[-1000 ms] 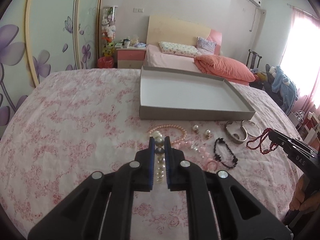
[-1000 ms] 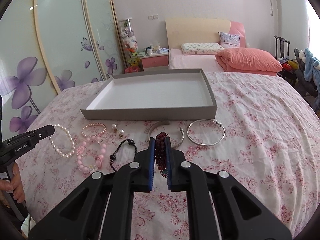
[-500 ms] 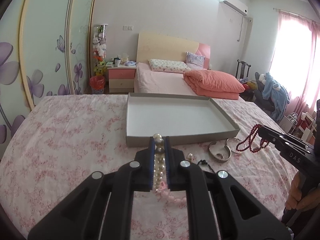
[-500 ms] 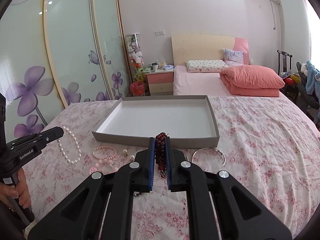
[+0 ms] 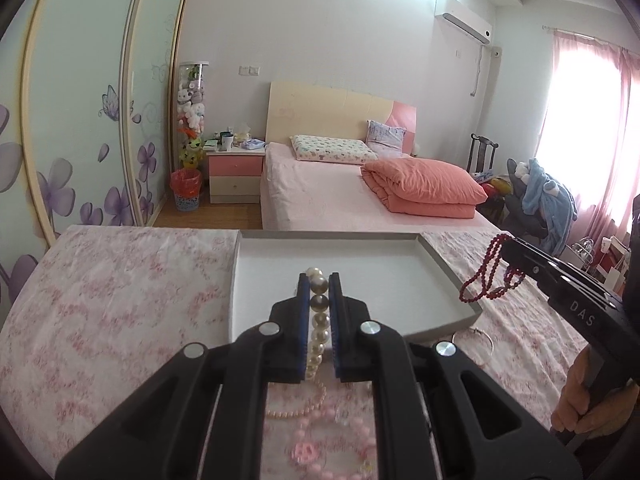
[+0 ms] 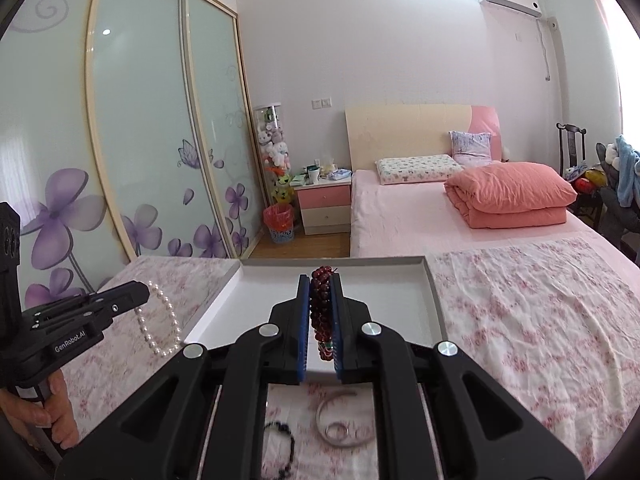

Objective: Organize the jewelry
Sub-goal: 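Carry both held bracelets into the grey tray and open both tools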

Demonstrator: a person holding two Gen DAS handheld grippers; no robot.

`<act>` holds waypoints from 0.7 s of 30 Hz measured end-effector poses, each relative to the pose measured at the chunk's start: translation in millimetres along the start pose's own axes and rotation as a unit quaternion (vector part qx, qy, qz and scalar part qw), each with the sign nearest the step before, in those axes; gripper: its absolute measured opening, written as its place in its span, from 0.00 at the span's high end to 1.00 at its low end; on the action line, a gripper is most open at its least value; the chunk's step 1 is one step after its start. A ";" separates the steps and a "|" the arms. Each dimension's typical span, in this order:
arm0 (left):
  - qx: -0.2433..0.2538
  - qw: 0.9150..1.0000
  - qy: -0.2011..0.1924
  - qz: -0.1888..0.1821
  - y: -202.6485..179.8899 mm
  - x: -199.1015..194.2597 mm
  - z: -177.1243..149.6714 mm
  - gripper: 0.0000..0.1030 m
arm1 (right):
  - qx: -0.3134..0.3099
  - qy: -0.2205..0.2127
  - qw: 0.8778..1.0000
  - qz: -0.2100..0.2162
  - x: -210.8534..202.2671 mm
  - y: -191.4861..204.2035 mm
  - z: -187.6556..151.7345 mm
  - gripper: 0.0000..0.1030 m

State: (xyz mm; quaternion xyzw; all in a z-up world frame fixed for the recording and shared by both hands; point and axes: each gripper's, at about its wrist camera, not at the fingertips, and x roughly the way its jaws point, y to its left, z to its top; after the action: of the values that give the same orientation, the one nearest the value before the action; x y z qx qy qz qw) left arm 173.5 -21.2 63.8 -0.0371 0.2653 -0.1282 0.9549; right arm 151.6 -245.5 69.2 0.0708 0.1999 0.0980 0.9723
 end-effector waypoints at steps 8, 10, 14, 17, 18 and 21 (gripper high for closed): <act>-0.011 1.000 0.022 -0.008 7.6 67.0 28.5 0.90 | 0.027 0.023 0.999 0.010 65.1 -17.3 17.5 0.90; -0.018 0.999 0.032 -0.007 11.6 85.0 30.8 0.90 | 0.031 0.037 0.999 0.007 83.7 -22.1 17.3 0.90; -0.024 0.999 0.047 -0.003 18.1 115.2 29.6 0.90 | 0.038 0.065 0.997 0.002 112.8 -27.4 11.8 0.90; -0.023 0.998 0.057 -0.001 18.6 133.5 26.7 0.90 | 0.043 0.086 0.995 -0.003 128.6 -29.1 4.7 0.90; -0.024 0.998 0.061 0.000 18.9 139.4 25.8 0.90 | 0.045 0.094 0.995 -0.003 134.1 -31.4 3.2 0.90; -0.028 0.997 0.071 0.004 21.1 152.1 23.6 0.90 | 0.052 0.113 0.992 -0.009 145.0 -35.1 -2.5 0.90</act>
State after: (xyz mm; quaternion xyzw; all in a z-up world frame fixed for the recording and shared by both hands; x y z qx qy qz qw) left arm 316.2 -41.1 5.4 -0.0531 0.3360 -0.1195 0.9328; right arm 286.9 -247.6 6.3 0.1077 0.3137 0.0862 0.9395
